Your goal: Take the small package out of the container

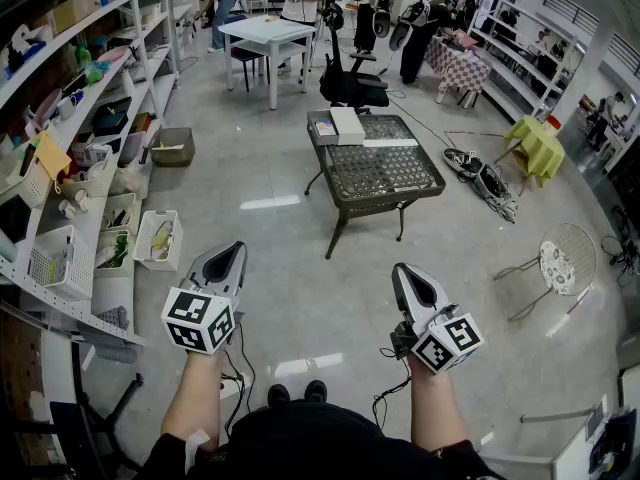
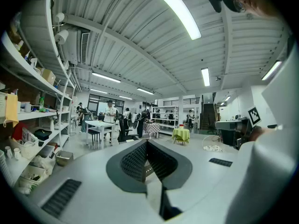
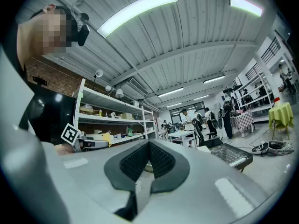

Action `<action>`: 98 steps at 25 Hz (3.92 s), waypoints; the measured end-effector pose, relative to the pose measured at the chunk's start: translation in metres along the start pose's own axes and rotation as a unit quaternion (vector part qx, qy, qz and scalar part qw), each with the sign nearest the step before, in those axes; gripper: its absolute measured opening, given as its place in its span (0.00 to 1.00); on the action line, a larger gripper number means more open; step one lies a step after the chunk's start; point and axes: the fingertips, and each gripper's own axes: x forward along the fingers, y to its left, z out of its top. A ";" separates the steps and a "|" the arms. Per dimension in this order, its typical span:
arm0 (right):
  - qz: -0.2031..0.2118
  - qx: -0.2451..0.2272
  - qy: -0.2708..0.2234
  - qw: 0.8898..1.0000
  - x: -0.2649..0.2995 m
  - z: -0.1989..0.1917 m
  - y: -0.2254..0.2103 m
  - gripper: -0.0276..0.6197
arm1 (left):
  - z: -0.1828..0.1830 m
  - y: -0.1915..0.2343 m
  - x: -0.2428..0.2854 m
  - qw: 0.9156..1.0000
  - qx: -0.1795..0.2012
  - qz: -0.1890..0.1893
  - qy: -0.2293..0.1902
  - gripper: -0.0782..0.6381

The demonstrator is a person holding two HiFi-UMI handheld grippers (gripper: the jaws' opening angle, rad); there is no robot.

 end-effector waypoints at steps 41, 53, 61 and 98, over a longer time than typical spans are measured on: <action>0.033 0.048 0.067 0.996 0.229 -0.040 -0.142 0.07 | 0.010 0.133 0.251 0.999 -0.025 -0.020 0.021 0.12; 0.046 0.064 0.074 0.994 0.356 -0.055 -0.167 0.07 | 0.012 0.225 0.311 0.998 -0.039 -0.018 0.036 0.12; 0.066 0.095 0.082 0.990 0.433 -0.086 -0.221 0.07 | -0.001 0.270 0.373 0.997 -0.044 -0.001 0.068 0.12; -0.042 0.159 0.145 0.976 0.683 -0.143 -0.461 0.07 | -0.012 0.308 0.793 0.952 0.022 -0.228 0.205 0.23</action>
